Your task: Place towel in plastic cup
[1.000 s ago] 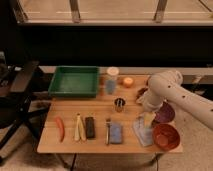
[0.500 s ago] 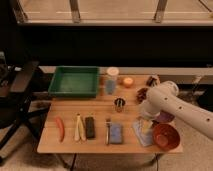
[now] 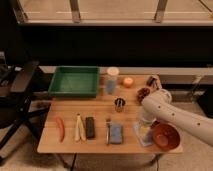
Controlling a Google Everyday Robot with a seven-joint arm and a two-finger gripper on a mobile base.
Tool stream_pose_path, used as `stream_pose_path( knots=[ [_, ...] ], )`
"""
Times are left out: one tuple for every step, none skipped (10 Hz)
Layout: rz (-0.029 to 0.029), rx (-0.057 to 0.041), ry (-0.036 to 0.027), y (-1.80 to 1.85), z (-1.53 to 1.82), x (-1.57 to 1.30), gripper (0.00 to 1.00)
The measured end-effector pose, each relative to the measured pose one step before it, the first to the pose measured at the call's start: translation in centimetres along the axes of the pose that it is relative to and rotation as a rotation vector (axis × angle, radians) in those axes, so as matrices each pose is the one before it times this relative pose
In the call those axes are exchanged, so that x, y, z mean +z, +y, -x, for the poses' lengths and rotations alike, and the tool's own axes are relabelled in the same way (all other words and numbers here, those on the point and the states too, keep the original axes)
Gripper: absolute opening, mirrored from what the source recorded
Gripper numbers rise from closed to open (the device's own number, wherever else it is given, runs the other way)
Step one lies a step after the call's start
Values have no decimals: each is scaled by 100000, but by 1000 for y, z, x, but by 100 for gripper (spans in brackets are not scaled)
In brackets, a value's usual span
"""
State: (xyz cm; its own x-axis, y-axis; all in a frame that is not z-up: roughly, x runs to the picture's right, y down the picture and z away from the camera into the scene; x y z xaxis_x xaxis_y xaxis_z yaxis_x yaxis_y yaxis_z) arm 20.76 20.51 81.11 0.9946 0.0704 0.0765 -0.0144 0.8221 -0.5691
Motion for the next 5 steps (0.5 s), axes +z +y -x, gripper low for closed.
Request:
stream_pose_path(
  knots=[
    [82, 260, -33, 85, -110, 7, 80],
    [-45, 87, -13, -35, -12, -44, 80],
    [82, -168, -97, -48, 131, 30, 80],
    [-10, -182, -66, -91, -90, -56, 80],
    [850, -334, 627, -90, -465, 76, 80]
  ],
)
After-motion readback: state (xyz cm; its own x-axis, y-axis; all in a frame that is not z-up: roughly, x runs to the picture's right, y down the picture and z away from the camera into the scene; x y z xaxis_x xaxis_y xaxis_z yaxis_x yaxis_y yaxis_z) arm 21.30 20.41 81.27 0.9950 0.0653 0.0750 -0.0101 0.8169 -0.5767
